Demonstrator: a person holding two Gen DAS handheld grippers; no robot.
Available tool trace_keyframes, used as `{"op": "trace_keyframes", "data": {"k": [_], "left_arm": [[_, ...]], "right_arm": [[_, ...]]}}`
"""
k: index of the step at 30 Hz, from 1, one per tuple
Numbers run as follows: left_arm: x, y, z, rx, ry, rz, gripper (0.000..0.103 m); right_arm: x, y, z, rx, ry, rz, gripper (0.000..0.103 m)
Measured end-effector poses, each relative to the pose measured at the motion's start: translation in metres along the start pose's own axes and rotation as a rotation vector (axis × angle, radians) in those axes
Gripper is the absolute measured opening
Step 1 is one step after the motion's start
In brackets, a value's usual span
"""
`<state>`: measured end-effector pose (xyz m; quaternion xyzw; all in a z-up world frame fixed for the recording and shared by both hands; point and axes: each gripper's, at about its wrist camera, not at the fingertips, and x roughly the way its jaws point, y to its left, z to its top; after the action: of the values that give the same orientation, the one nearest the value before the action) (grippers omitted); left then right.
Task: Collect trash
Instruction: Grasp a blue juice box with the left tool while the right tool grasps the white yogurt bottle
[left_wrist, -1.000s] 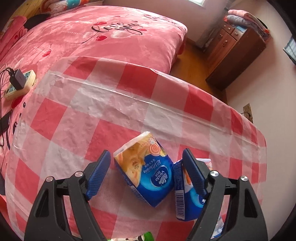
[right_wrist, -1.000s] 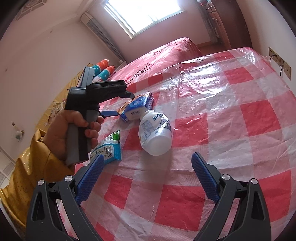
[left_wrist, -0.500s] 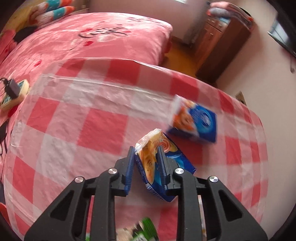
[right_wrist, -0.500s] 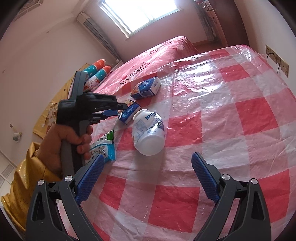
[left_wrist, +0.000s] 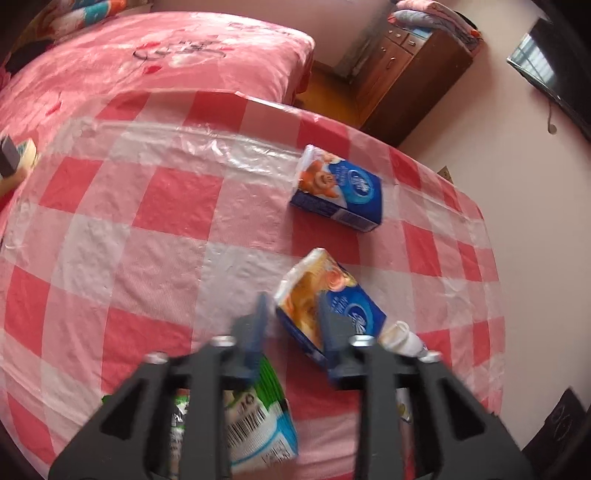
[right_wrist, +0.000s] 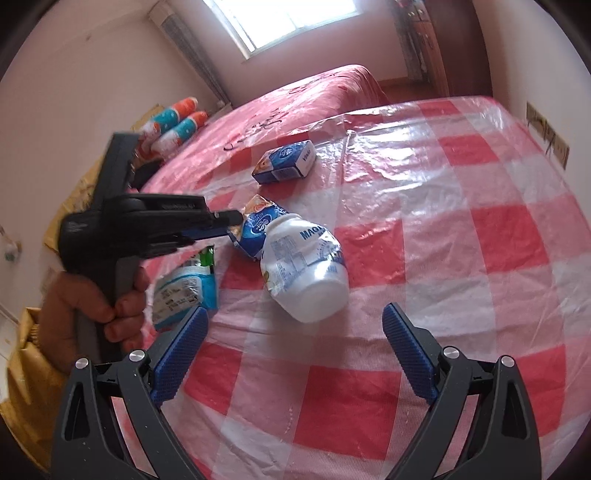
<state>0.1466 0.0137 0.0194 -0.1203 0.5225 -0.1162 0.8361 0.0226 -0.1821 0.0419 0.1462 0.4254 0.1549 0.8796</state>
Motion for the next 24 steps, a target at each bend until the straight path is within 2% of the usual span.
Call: {"op": "trace_keyframes", "data": {"k": [1,2,4,7,10,11,13,17,19,24], "left_arm": [[-0.002,-0.003,-0.001,0.014,-0.007,0.003,0.06],[-0.003,-0.008,-0.003,0.041,-0.017,0.007,0.062],[-0.002,-0.016,-0.002,0.094,-0.02,0.02,0.065],[0.003,-0.019,-0.001,0.099,-0.004,0.017,0.067],[0.009,-0.025,0.0,0.115,0.011,0.025,0.073],[0.011,-0.027,0.0,0.113,0.012,0.038,0.074],[0.016,-0.028,0.0,0.098,0.021,0.05,0.075],[0.021,-0.037,-0.001,0.092,0.011,0.072,0.078],[0.023,-0.041,-0.002,0.098,-0.002,0.096,0.079],[0.028,-0.052,-0.005,0.118,-0.034,0.171,0.079]], "right_arm": [[0.004,0.004,0.002,-0.027,0.006,-0.025,0.094],[0.007,0.005,0.005,-0.042,0.009,-0.039,0.094],[0.015,0.007,0.01,-0.068,0.017,-0.071,0.094],[0.025,0.007,0.018,-0.095,0.006,-0.115,0.094],[0.033,0.004,0.022,-0.108,0.002,-0.13,0.092],[0.035,0.003,0.021,-0.109,0.002,-0.128,0.089],[0.039,0.001,0.019,-0.111,0.008,-0.127,0.076],[0.04,0.0,0.019,-0.12,-0.009,-0.119,0.06],[0.038,-0.007,0.02,-0.091,-0.013,-0.089,0.058],[0.023,-0.033,0.02,0.003,-0.055,-0.119,0.058]]}}
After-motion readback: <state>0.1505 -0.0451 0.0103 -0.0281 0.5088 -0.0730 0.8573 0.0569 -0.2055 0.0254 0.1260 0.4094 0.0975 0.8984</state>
